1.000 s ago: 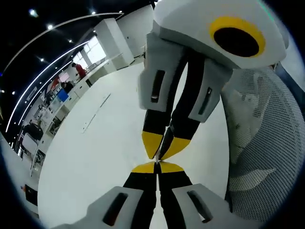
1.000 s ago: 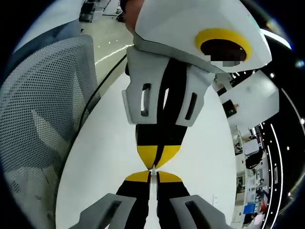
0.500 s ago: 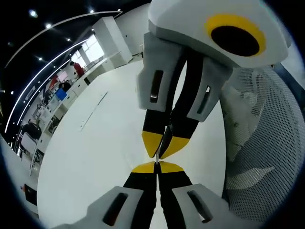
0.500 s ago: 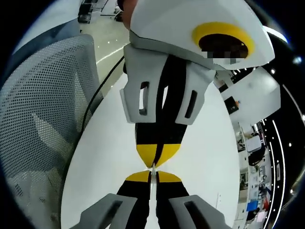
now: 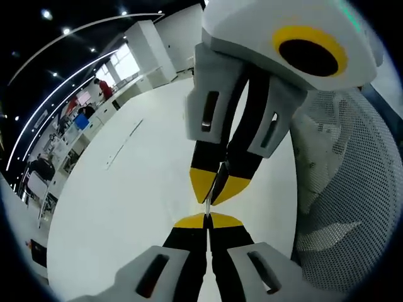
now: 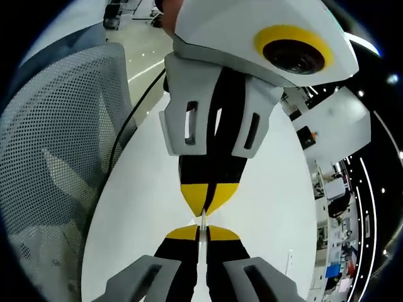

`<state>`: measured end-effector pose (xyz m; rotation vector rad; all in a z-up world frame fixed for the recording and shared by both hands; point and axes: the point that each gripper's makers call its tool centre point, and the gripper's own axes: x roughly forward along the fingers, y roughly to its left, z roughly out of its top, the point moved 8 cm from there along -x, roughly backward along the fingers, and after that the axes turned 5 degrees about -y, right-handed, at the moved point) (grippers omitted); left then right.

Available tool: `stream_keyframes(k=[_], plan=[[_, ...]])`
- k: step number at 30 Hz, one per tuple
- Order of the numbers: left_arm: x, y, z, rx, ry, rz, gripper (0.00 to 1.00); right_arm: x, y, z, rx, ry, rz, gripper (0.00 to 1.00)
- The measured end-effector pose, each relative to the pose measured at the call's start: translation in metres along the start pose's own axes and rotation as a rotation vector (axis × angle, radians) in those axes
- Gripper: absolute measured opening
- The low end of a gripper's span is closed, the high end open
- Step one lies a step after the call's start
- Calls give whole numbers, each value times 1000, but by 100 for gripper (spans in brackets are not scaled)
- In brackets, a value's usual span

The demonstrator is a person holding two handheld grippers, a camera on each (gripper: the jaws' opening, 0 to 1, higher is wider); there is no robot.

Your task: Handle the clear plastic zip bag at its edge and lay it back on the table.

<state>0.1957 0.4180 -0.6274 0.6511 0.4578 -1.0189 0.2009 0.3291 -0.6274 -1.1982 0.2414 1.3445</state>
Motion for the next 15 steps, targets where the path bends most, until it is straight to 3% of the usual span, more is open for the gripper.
stream_keyframes(k=[15], plan=[[-2, -1, -4, 2, 5, -1, 0, -2, 2, -5, 13, 14, -5, 0]])
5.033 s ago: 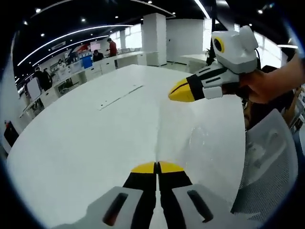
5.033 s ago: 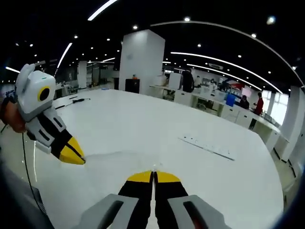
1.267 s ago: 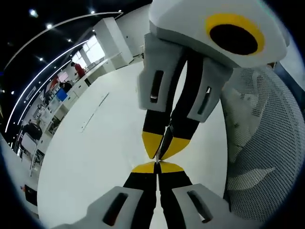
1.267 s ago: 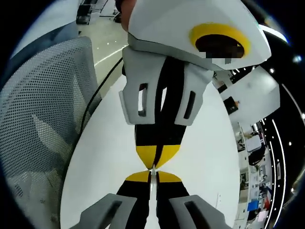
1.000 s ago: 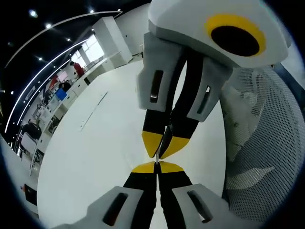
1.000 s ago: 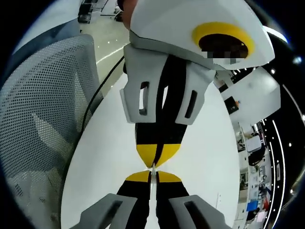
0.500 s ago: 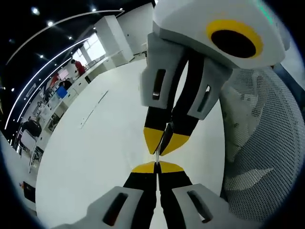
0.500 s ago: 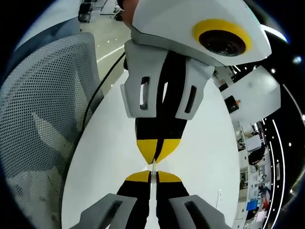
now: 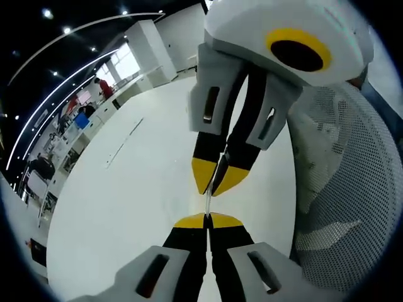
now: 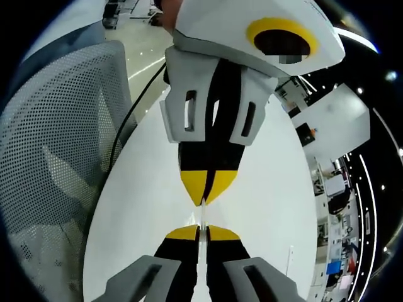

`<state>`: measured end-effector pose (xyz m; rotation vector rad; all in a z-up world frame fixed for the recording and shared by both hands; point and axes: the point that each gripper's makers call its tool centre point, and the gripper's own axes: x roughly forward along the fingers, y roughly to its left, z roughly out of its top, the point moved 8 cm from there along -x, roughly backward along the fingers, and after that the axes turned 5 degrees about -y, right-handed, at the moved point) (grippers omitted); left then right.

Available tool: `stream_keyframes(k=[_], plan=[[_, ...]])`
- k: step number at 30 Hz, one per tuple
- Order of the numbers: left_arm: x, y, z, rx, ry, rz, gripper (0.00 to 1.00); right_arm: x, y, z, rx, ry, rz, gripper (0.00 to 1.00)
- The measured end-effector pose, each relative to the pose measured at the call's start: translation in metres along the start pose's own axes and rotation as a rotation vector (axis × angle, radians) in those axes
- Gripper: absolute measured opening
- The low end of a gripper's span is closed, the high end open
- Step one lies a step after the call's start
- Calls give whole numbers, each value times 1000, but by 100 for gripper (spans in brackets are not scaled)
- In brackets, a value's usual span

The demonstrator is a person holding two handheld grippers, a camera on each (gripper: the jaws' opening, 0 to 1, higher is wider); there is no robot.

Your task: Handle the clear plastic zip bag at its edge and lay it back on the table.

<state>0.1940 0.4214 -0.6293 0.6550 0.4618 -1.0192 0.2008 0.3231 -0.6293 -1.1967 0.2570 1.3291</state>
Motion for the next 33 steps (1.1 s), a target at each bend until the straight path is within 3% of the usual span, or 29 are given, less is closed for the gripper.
stream_keyframes(k=[33], plan=[[-5, 0, -6, -11, 5, 3, 0, -2, 1, -3, 6, 9, -6, 0]])
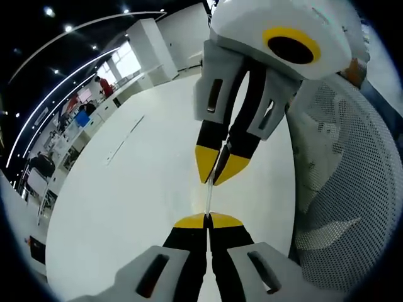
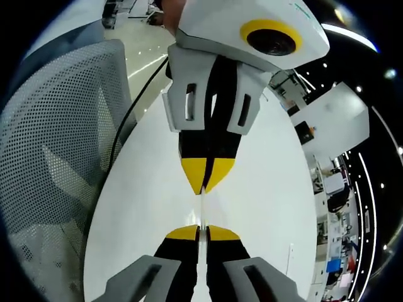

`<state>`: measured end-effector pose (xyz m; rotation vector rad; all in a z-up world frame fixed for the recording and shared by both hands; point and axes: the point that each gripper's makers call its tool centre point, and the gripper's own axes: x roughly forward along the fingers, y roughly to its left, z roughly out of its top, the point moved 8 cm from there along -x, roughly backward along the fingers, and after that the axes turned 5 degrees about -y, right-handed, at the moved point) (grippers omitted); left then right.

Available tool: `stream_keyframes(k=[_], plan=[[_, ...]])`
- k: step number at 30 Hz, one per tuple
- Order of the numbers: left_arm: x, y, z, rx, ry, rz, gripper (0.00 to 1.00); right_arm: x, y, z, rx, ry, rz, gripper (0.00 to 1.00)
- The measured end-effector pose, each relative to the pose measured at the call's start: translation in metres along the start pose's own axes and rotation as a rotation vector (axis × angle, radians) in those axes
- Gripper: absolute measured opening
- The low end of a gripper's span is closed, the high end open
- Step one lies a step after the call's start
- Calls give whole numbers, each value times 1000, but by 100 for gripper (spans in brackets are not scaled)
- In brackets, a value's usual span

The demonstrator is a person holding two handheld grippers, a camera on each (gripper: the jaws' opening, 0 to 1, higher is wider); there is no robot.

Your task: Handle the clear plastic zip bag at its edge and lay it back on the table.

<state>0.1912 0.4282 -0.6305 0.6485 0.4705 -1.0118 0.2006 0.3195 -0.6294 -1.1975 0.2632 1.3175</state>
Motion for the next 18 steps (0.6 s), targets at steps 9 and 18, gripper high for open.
stream_keyframes(k=[9, 18], plan=[[-1, 2, -2, -4, 2, 2, 0, 1, 0, -2, 0, 5, -1, 0], [-2, 2, -4, -7, 3, 2, 0, 0, 0, -4, 0, 10, -5, 0]])
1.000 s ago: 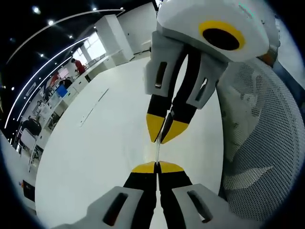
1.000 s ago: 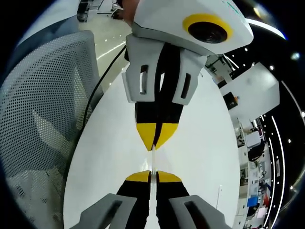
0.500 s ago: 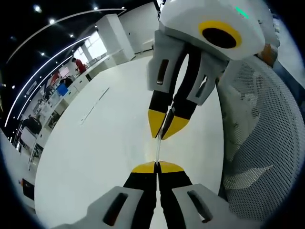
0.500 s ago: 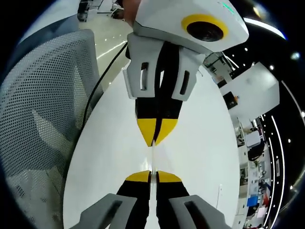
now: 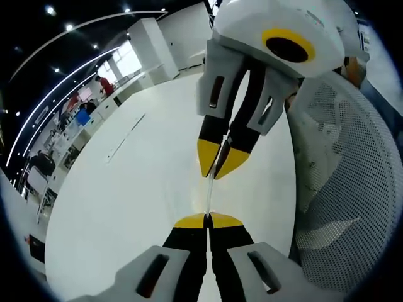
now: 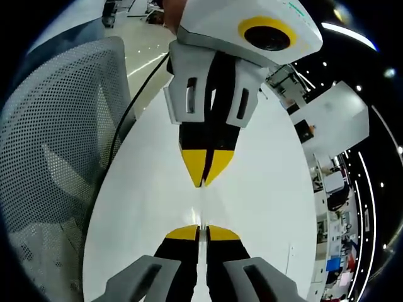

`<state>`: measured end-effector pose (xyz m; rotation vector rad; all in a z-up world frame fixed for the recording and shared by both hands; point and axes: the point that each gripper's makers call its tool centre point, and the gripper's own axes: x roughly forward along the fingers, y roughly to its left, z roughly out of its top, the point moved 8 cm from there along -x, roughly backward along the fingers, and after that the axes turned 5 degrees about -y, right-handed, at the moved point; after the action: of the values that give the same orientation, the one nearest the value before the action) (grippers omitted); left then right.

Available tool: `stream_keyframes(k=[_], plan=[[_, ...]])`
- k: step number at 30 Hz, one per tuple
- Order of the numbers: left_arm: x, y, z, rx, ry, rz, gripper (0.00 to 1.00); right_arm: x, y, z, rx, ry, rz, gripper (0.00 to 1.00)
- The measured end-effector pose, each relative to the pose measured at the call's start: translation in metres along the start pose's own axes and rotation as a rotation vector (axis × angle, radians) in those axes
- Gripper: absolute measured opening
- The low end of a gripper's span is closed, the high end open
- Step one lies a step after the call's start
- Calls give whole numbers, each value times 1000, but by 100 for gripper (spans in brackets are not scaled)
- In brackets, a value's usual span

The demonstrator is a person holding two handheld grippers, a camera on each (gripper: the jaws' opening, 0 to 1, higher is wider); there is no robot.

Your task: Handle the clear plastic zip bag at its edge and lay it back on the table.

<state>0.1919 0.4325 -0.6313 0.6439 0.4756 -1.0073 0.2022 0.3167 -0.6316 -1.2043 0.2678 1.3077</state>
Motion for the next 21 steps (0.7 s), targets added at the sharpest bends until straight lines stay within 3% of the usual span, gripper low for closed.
stream_keyframes(k=[21], plan=[[0, 0, -4, -8, 16, 0, 0, -1, 2, -6, 2, 20, 1, 0]])
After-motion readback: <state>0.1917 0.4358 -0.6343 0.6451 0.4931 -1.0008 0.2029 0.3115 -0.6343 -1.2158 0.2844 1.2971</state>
